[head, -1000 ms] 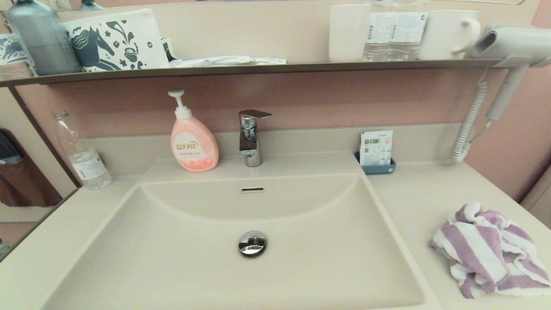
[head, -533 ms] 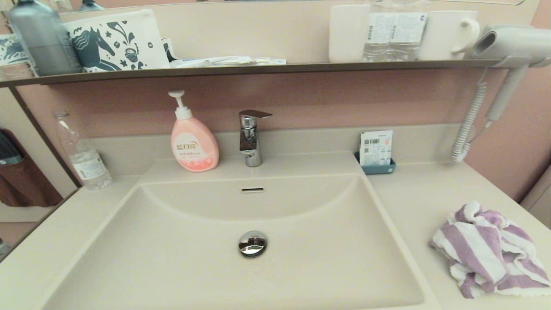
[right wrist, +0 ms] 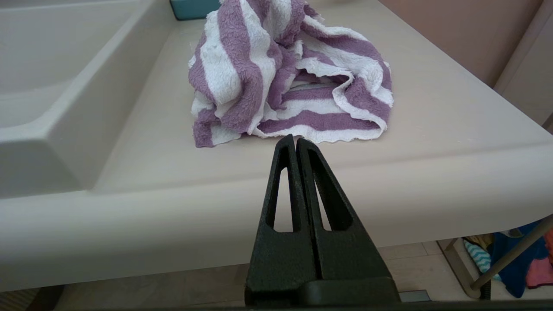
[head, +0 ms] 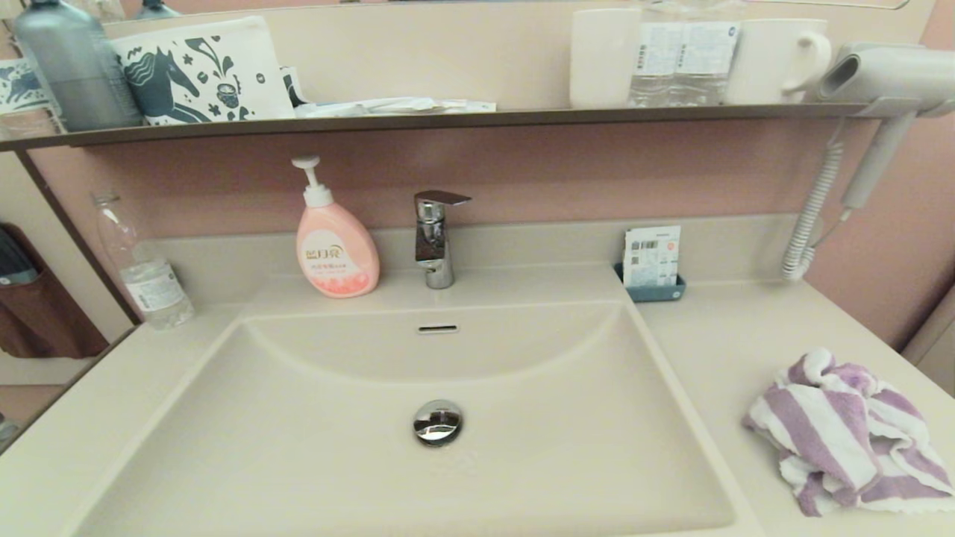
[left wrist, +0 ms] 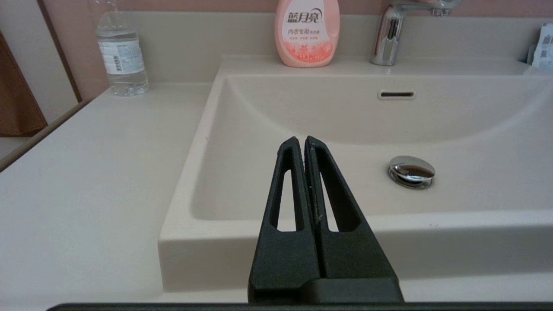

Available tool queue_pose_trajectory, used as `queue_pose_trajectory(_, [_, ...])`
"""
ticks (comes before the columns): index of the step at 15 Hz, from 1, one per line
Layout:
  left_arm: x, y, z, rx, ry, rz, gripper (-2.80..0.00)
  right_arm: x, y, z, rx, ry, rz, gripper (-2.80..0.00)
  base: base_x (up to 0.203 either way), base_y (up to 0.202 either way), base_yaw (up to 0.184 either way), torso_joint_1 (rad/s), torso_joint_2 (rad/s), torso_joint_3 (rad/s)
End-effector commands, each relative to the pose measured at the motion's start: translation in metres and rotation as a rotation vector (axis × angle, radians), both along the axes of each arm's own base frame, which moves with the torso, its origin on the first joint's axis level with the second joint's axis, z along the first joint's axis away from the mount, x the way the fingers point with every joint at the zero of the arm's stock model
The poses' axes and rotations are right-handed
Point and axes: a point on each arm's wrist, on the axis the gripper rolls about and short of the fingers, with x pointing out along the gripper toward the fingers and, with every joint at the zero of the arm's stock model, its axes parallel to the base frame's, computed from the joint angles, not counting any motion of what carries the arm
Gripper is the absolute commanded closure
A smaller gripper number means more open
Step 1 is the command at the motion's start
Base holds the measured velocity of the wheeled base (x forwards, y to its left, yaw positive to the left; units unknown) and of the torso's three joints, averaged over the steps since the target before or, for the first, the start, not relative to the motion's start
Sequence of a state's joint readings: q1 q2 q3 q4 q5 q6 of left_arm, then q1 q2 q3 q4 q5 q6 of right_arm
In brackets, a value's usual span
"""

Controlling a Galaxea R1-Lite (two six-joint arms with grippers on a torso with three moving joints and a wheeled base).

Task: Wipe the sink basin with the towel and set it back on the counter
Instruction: Pick up the cloth

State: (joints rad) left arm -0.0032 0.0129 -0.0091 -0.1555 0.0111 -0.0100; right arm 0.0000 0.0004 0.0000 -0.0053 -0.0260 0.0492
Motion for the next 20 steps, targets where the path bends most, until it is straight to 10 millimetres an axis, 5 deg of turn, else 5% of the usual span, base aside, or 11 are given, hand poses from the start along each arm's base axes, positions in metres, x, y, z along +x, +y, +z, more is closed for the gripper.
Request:
queue_pose_trajectory(1, [0.0003,0.0000,-0.0070,-0.012,0.039,0.000,0.00,0.0000,0.0000,0.0001,0.000,-0.001,0.000,0.00,0.000,0.000,0.000,0.000,0.00,0.000])
queue_pose_trajectory(20, [0.0007,0.0000,-0.0108,-0.075,0.076,-0.010,0.00,-0.0023,0.0000,0.0068,-0.004,-0.011,0.001,0.00,0.000,0.000,0.000,0.000,0.00,0.000])
